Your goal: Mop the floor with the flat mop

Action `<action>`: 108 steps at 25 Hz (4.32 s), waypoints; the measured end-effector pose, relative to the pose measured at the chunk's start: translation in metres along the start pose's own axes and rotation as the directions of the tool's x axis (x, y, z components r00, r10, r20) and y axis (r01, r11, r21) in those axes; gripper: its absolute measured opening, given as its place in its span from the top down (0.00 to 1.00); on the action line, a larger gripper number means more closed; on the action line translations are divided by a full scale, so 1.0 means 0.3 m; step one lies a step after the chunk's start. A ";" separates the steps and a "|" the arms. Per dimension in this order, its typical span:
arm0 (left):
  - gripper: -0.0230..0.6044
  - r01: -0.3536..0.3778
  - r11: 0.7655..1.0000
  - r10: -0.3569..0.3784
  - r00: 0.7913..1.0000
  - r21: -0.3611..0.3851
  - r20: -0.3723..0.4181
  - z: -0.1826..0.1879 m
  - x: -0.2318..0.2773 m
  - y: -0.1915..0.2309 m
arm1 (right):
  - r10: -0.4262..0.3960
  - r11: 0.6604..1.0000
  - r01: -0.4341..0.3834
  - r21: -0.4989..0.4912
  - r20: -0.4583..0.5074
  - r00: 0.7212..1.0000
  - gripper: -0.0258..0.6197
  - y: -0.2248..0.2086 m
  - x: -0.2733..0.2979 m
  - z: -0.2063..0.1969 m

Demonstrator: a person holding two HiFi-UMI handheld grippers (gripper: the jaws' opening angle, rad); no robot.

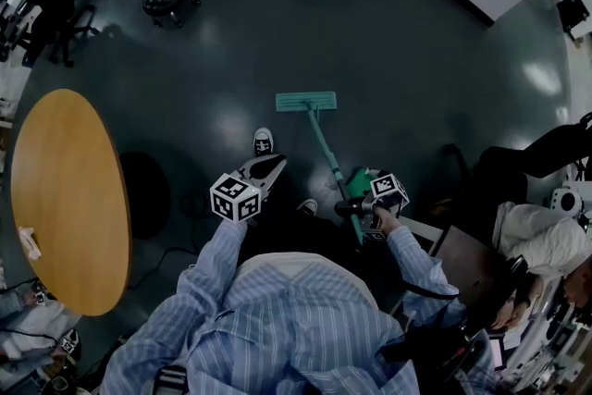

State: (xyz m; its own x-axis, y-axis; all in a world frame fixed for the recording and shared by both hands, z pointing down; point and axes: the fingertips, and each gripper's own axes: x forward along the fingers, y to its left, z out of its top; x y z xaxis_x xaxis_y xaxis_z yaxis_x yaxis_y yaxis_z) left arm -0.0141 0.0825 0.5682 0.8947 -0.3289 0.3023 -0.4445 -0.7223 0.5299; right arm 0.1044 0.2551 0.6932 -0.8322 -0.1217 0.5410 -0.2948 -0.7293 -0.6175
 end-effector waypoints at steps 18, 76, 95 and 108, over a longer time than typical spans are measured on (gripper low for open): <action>0.94 0.044 0.999 -0.043 0.997 0.016 -0.067 -0.091 0.029 -0.093 | -0.059 0.998 0.058 -0.025 -0.071 0.996 0.88 -0.249 -0.147 -0.247; 0.94 -0.090 0.990 0.074 0.988 -0.112 -0.139 0.536 0.418 1.335 | 0.002 0.995 0.013 -0.099 0.153 0.988 0.88 1.821 0.488 2.094; 0.94 -0.003 1.000 -0.001 0.993 -0.027 -0.117 0.536 0.427 1.054 | -0.089 0.988 0.102 -0.118 0.117 0.989 0.88 1.388 0.334 1.636; 0.94 0.033 0.999 -0.033 0.995 0.001 -0.096 0.351 0.294 0.624 | 0.011 1.000 -0.009 -0.021 0.083 0.996 0.88 0.858 0.232 0.942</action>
State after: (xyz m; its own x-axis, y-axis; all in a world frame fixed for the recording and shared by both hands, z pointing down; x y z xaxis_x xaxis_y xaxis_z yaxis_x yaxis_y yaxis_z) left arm -0.0138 -0.1457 0.6106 0.9004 -0.2447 0.3598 -0.4147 -0.7331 0.5391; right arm 0.1034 -0.1315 0.7332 -0.7934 -0.1854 0.5798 -0.2968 -0.7138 -0.6344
